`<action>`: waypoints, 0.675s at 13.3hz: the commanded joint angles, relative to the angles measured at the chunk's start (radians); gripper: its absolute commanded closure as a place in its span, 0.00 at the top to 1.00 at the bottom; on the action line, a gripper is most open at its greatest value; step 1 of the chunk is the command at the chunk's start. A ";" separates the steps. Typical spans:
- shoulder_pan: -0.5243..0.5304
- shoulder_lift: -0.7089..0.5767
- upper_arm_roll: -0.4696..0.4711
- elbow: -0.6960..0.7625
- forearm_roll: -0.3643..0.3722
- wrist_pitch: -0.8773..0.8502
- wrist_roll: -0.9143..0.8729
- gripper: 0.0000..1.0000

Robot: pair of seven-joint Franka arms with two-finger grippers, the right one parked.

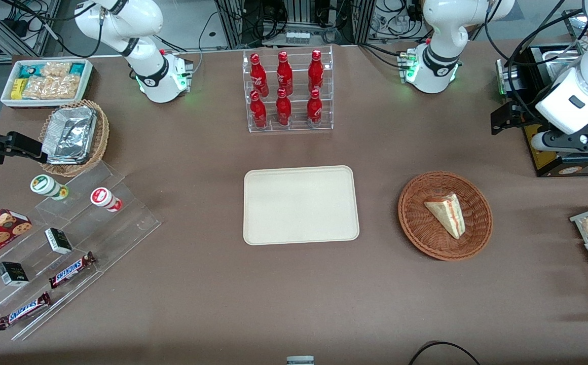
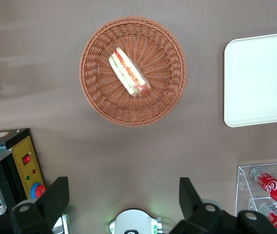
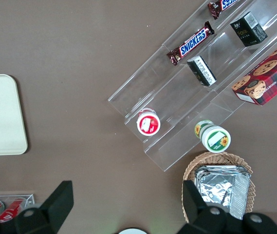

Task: Place sandwich from basket to tray
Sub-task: 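Move the left gripper over the wicker basket above the sandwich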

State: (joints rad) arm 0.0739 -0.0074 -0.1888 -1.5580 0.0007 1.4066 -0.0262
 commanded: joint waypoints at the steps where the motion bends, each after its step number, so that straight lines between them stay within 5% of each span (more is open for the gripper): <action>1: 0.004 0.004 0.002 0.013 -0.013 0.003 0.012 1.00; 9: 0.006 0.040 0.002 -0.206 -0.002 0.190 0.015 1.00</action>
State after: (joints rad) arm 0.0739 0.0586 -0.1860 -1.6834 0.0008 1.5319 -0.0262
